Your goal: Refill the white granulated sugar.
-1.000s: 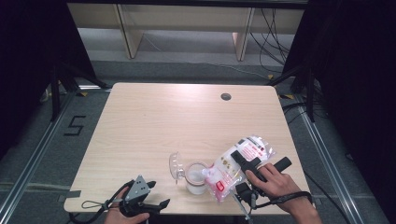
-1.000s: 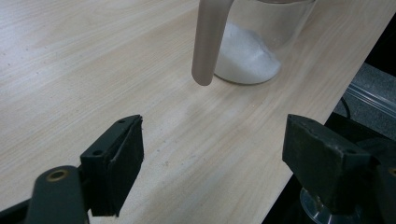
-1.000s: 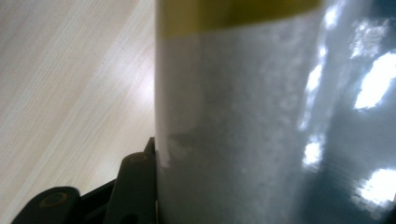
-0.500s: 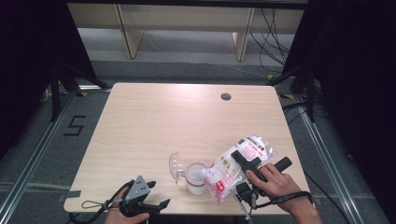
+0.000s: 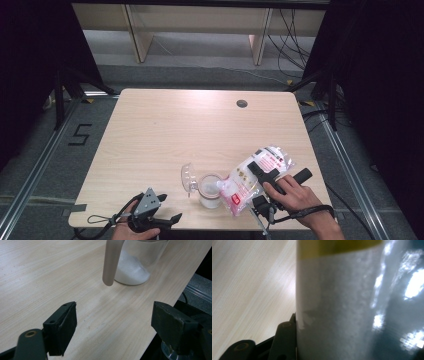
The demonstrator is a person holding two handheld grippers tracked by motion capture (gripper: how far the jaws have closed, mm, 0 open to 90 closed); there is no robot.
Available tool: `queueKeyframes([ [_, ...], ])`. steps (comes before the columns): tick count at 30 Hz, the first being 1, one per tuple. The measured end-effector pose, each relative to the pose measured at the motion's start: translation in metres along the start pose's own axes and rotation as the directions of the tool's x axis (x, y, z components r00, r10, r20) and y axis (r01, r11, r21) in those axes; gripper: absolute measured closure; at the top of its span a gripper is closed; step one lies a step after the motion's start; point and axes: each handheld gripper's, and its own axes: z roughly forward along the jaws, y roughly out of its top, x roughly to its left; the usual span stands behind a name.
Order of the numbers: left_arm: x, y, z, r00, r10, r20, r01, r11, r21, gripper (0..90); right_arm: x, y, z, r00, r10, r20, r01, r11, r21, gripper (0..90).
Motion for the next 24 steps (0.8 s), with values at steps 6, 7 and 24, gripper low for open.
queueKeyframes([
  [6,0.0002,0.0001,-0.0004,1.0,0.001,-0.001,-0.001,1.0,0.005,20.3,-0.0001,0.0002,-0.0002,0.9999,0.011,-0.001,-0.011,1.0,-0.001,58.0],
  [7,0.0002,0.0001,-0.0004,1.0,0.001,-0.001,-0.001,1.0,0.005,20.3,-0.0001,0.0,0.0,1.0,0.003,0.003,-0.003,1.0,0.0,58.0],
  [24,0.0,0.0002,-0.0006,1.0,0.003,-0.004,-0.002,1.0,0.009,20.3,0.0002,-0.0003,0.0004,0.9999,0.011,-0.007,-0.011,1.0,-0.005,58.4],
])
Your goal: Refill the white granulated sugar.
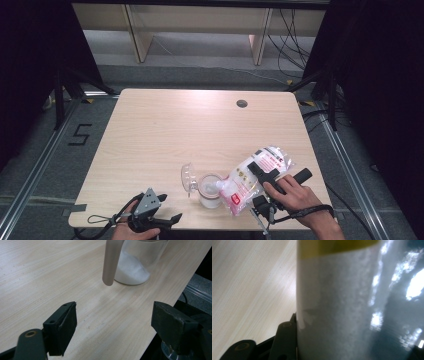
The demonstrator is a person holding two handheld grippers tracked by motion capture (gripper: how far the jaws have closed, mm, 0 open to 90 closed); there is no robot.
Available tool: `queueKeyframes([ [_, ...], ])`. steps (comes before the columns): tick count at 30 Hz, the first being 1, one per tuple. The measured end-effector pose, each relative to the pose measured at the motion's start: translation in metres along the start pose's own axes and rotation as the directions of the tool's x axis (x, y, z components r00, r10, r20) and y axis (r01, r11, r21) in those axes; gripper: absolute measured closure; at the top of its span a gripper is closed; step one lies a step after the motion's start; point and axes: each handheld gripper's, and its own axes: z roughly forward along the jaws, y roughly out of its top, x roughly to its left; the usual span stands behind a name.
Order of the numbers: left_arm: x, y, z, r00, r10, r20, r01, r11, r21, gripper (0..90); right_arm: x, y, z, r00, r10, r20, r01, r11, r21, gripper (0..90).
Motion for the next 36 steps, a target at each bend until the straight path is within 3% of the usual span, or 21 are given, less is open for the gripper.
queueKeyframes([
  [17,0.0002,0.0,0.0001,1.0,0.001,0.0,-0.001,1.0,0.0,20.3,0.0,-0.0008,0.0015,1.0,-0.001,0.003,0.001,1.0,-0.02,59.0],
  [18,-0.0011,-0.0005,0.0002,0.9997,-0.024,-0.001,0.024,0.9997,0.001,20.3,0.0001,-0.0009,0.0015,1.0,-0.001,0.004,0.001,1.0,-0.019,59.0],
  [30,-0.0006,-0.0003,0.0001,0.9999,-0.012,0.001,0.012,0.9999,0.0,20.3,0.0013,0.0,0.0005,0.9999,0.013,0.0,-0.013,1.0,-0.011,59.5],
  [31,0.0002,0.0,0.0,1.0,0.001,0.0,-0.001,1.0,0.0,20.3,0.0028,0.0008,-0.0001,0.9989,0.046,-0.004,-0.046,0.999,-0.002,59.5],
  [34,-0.0011,-0.0005,0.0002,0.9998,-0.022,-0.001,0.022,0.9998,0.001,20.3,0.0027,0.0007,-0.0003,0.999,0.044,-0.004,-0.044,0.999,0.0,59.7],
  [36,0.0002,0.0001,0.0,1.0,0.002,0.0,-0.002,1.0,0.0,20.3,0.0027,0.0007,-0.0005,0.9991,0.042,-0.003,-0.042,0.999,0.001,59.8],
])
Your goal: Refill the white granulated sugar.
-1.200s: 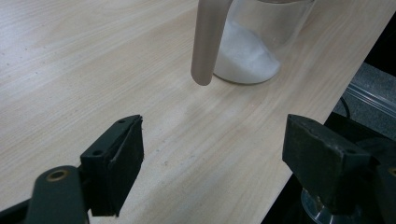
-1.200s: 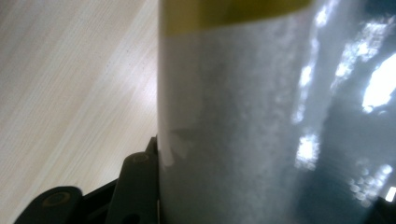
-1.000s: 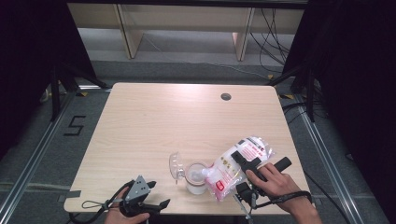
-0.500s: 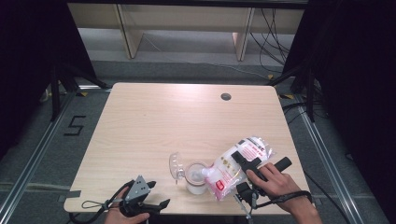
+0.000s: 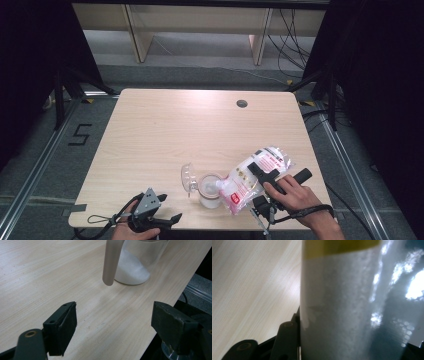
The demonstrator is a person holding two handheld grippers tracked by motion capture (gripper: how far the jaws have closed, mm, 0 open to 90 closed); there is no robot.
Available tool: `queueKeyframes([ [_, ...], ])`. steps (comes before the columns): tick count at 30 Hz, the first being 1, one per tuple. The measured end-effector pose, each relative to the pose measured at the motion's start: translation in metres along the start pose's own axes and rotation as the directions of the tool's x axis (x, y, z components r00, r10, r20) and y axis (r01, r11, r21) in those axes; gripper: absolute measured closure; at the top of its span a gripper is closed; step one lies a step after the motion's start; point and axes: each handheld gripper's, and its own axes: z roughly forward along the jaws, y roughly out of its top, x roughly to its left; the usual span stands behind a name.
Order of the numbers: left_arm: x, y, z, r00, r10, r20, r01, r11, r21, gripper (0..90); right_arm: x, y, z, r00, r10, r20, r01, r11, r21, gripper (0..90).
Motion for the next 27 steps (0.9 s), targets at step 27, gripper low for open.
queueKeyframes([
  [27,-0.0012,-0.0005,0.0002,0.9997,-0.022,-0.003,0.022,0.9997,0.001,20.3,-0.0011,0.0003,-0.0013,0.9999,-0.007,0.008,0.007,1.0,-0.005,60.6],
])
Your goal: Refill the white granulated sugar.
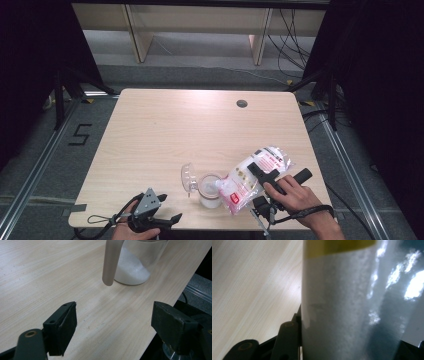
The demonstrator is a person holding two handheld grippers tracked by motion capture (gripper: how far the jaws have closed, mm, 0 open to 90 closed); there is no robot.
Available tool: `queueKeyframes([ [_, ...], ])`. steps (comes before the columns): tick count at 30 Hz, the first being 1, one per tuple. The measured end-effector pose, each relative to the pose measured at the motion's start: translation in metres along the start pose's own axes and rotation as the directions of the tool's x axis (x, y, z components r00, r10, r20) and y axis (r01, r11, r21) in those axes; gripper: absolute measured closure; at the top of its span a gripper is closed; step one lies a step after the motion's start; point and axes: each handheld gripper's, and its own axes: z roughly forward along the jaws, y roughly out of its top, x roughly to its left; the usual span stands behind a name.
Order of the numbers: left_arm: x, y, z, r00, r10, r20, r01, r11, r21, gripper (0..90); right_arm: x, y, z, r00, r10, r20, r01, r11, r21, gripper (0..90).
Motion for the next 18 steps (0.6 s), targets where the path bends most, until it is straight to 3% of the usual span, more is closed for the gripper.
queueKeyframes([
  [4,0.001,0.0004,0.0001,0.9998,0.021,0.008,-0.021,0.9998,-0.006,20.3,0.0002,0.0003,0.0002,1.0,0.0,0.0,0.0,1.0,-0.002,60.7],
  [6,0.0,0.0002,-0.0003,1.0,0.0,0.0,0.0,1.0,0.006,20.3,-0.0002,0.0002,0.0002,1.0,-0.001,0.0,0.001,1.0,-0.002,60.8],
  [7,-0.0005,-0.0004,0.0008,1.0,-0.008,0.005,0.008,0.9999,-0.011,20.3,-0.0003,0.0003,0.0,1.0,-0.002,0.0,0.002,1.0,0.001,60.8],
  [8,0.0007,0.0002,0.0005,0.9998,0.016,0.007,-0.016,0.9998,-0.01,20.3,-0.0032,-0.0007,0.0007,0.9988,-0.049,0.003,0.049,0.999,-0.011,60.8],
  [11,0.0014,0.0006,0.0,0.9997,0.023,-0.001,-0.023,0.9997,0.004,20.3,-0.0043,-0.0005,0.0,0.9982,-0.06,0.003,0.06,0.998,-0.007,60.9],
  [12,0.0008,0.0004,0.0003,0.9998,0.018,0.003,-0.018,0.9998,-0.002,20.3,-0.0044,-0.0003,0.0,0.9982,-0.06,0.003,0.06,0.998,-0.006,60.9],
  [13,0.0008,0.0001,0.0002,0.9998,0.022,0.004,-0.022,0.9998,-0.005,20.3,-0.001,0.0011,-0.0011,1.0,-0.01,0.0,0.01,1.0,0.008,61.0],
  [14,0.0009,0.0001,0.0002,0.9997,0.023,0.003,-0.023,0.9997,-0.004,20.3,-0.0034,0.0002,0.0,0.9983,-0.056,0.012,0.056,0.998,-0.007,61.0],
  [15,0.0009,0.0004,0.0003,0.9998,0.02,0.002,-0.02,0.9998,-0.002,20.3,-0.0037,0.0003,0.0001,0.998,-0.063,0.012,0.063,0.998,-0.01,61.0],
  [18,0.0008,0.0004,0.0001,0.9998,0.02,0.002,-0.02,0.9998,-0.003,20.3,-0.0017,0.0027,-0.0006,0.9994,-0.034,-0.003,0.034,0.999,0.006,61.1],
])
